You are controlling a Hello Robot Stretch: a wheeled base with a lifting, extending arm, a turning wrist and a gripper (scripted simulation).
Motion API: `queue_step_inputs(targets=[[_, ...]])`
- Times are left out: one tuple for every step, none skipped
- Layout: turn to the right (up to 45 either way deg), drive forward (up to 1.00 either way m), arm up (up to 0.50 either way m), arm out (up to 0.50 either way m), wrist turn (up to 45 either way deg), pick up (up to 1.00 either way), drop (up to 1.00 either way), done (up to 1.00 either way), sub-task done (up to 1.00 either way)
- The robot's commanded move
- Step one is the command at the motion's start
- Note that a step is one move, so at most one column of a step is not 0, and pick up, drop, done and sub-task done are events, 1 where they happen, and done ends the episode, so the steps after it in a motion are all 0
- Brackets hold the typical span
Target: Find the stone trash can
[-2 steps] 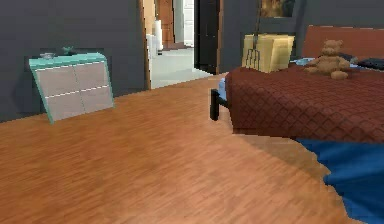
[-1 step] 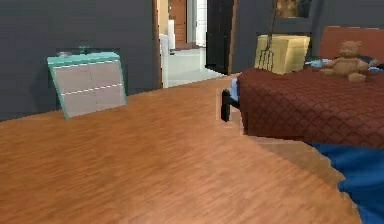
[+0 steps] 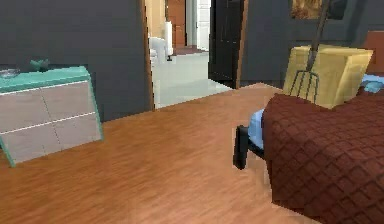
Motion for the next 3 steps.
queue_step_inputs(targets=[[0.0,1.00,0.00,0.00,0.0,0.00,0.00,0.00,0.00],[0.0,1.00,0.00,0.00,0.0,0.00,0.00,0.00,0.00],[-3.0,0.00,0.00,0.00,0.0,0.00,0.00,0.00,0.00]])
